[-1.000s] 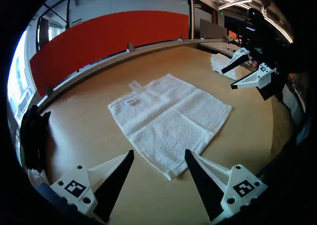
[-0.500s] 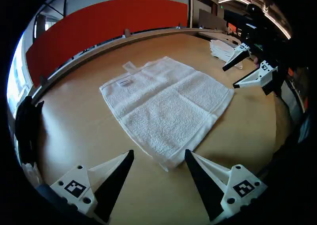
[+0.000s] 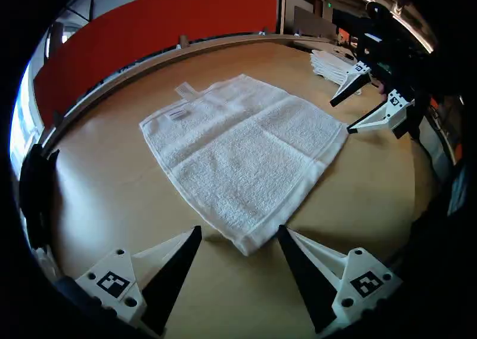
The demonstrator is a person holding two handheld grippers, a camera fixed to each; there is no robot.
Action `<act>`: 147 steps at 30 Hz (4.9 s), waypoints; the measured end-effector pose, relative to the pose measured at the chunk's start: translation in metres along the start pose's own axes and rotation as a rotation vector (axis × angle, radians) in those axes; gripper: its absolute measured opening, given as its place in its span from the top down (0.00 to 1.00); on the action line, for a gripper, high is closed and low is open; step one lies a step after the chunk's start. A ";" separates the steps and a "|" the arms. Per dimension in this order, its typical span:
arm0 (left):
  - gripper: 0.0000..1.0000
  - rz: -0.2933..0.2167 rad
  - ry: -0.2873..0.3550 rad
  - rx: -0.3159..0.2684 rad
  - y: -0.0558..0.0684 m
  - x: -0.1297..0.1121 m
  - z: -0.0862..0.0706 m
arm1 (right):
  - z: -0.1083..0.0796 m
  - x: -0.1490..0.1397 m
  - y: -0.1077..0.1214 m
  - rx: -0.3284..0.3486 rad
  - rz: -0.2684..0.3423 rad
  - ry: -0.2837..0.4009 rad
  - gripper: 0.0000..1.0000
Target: Fold towel
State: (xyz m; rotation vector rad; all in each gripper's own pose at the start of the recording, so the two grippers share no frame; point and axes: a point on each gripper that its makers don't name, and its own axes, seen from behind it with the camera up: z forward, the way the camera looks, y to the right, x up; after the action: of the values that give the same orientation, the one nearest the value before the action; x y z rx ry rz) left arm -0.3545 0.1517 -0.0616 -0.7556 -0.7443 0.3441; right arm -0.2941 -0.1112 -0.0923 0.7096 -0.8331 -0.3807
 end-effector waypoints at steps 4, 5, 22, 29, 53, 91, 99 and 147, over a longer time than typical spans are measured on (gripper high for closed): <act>0.05 0.005 -0.005 -0.006 0.002 -0.001 0.002 | 0.001 -0.004 0.000 0.005 -0.013 -0.013 0.00; 0.05 0.007 -0.004 -0.005 0.002 -0.001 0.002 | 0.002 -0.005 0.000 0.007 -0.016 -0.016 0.00; 0.05 0.000 -0.002 -0.002 0.002 -0.002 0.001 | 0.004 -0.012 -0.006 0.049 -0.030 -0.016 0.14; 0.12 -0.006 -0.007 0.004 0.004 -0.002 0.001 | 0.003 -0.012 -0.010 0.056 -0.033 -0.015 0.28; 0.74 -0.053 -0.038 0.045 0.008 0.000 0.002 | 0.008 -0.010 -0.011 0.055 0.006 -0.024 0.77; 0.79 -0.194 0.013 0.046 0.019 0.062 -0.072 | -0.073 0.065 -0.012 0.035 0.039 0.108 0.82; 0.79 -0.210 0.036 0.044 0.020 0.079 -0.094 | -0.095 0.077 -0.016 0.045 0.047 0.126 0.82; 0.79 -0.249 0.043 0.047 0.016 0.097 -0.098 | -0.101 0.081 -0.013 0.066 0.013 0.083 0.82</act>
State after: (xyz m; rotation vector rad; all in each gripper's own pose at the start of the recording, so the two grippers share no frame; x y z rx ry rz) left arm -0.2168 0.1653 -0.0748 -0.6155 -0.7770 0.1188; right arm -0.1651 -0.1238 -0.1046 0.7765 -0.7745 -0.3115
